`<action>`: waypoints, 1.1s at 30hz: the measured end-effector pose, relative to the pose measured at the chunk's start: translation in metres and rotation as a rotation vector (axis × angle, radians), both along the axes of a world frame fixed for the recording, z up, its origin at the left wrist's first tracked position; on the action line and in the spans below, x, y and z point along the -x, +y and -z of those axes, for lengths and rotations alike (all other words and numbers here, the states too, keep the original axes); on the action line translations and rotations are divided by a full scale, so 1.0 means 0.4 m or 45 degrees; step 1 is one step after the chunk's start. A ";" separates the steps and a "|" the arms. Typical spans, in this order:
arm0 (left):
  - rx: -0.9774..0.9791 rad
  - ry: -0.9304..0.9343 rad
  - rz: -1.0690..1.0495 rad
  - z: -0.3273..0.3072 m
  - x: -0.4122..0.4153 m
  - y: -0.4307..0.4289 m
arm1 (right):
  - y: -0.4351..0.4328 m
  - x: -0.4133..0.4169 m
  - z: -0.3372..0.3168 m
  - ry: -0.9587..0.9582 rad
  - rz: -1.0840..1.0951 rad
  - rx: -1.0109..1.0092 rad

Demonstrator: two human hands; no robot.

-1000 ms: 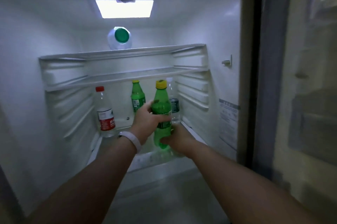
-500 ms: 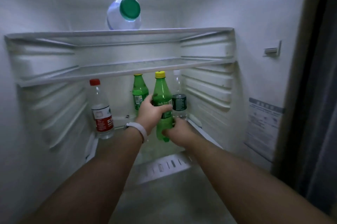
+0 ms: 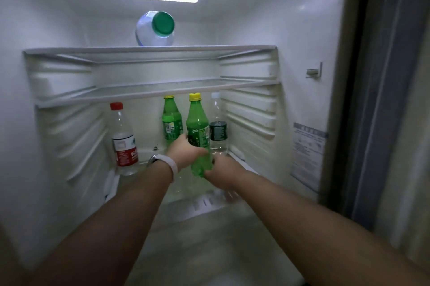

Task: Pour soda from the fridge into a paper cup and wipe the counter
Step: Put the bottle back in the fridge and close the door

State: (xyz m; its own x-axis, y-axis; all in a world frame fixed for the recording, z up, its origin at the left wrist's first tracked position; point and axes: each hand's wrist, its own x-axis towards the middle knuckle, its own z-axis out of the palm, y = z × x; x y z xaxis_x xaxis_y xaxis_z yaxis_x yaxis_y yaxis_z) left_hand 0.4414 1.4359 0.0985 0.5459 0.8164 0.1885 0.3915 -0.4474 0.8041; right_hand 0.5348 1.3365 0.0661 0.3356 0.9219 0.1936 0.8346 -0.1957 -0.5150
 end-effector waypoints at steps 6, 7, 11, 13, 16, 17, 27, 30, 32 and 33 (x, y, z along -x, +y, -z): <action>-0.284 0.322 -0.166 0.008 0.111 -0.109 | -0.099 0.034 -0.008 -0.247 0.033 0.142; -0.287 0.333 -0.196 0.016 0.133 -0.130 | -0.119 0.039 -0.003 -0.268 0.038 0.166; -0.382 0.287 -0.193 0.059 0.214 -0.245 | -0.217 0.050 0.017 -0.321 0.023 0.186; -0.542 0.317 -0.218 0.090 0.253 -0.299 | -0.272 0.057 0.025 -0.309 0.002 0.158; -0.580 0.398 -0.277 0.133 0.307 -0.371 | -0.352 0.076 0.041 -0.329 -0.028 0.146; -0.593 0.444 -0.264 0.148 0.321 -0.395 | -0.378 0.083 0.048 -0.335 -0.040 0.138; -0.626 0.560 -0.345 0.251 0.433 -0.637 | -0.610 0.131 0.133 -0.380 -0.159 0.173; -0.607 0.490 -0.362 0.282 0.451 -0.698 | -0.676 0.141 0.143 -0.411 -0.170 0.160; -0.623 0.463 -0.346 0.302 0.464 -0.733 | -0.721 0.149 0.151 -0.411 -0.156 0.133; -0.629 0.450 -0.337 0.313 0.472 -0.748 | -0.743 0.154 0.157 -0.403 -0.143 0.123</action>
